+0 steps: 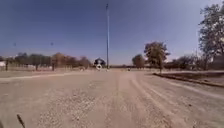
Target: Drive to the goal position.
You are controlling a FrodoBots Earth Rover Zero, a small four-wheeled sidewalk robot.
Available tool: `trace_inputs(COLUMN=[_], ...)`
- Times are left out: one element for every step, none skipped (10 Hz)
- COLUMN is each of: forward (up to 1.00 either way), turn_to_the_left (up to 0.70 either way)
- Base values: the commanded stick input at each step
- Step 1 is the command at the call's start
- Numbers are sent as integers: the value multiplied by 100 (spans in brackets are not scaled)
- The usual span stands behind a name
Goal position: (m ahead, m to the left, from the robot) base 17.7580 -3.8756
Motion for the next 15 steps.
trace_inputs(forward=[50,50,50,50,50,50,50,50,50,50,50,50,50,50,50], turn_to_the_left=[0,0,0,0,0,0,0,0,0,0,0,0,0,0,0])
